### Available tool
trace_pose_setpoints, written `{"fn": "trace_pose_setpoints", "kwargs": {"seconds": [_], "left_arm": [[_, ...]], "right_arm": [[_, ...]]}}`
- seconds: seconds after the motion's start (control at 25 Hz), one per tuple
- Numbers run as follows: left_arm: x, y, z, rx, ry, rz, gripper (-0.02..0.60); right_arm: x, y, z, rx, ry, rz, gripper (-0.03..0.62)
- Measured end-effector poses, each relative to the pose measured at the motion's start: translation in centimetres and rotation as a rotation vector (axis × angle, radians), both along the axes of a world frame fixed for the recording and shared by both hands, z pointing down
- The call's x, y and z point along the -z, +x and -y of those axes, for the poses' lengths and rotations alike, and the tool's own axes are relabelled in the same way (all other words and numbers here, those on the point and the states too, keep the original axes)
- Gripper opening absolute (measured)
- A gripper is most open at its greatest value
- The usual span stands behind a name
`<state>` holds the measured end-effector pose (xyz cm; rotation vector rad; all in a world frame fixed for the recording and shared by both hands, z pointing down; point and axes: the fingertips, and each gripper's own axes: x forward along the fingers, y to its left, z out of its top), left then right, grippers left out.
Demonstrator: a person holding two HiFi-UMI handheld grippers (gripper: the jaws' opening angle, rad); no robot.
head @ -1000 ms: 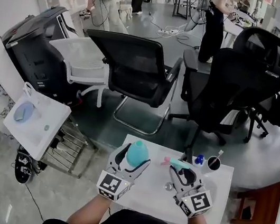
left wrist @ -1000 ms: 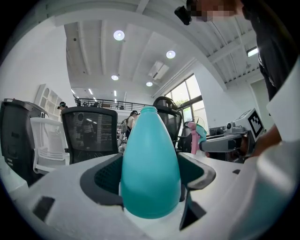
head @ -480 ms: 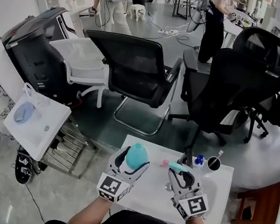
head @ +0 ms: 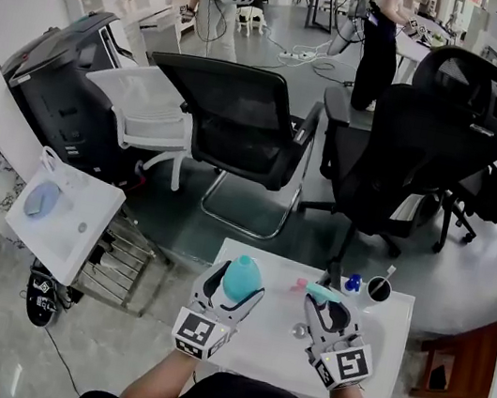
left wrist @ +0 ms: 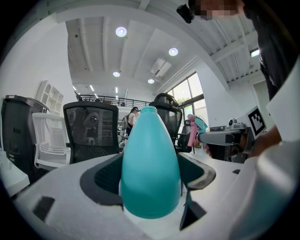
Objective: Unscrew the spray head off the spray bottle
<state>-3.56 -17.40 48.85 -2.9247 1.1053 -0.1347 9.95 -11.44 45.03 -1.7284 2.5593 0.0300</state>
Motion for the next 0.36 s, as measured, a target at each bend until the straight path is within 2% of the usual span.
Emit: {"fn": "trace_pose_setpoints", "kwargs": {"seconds": [0.36], "left_arm": [[-0.43,0.1,-0.19,-0.008,-0.007,0.012,0.38]], "right_arm": [[0.12,0.06,0.02,-0.005,-0.007,0.0,0.149]]}}
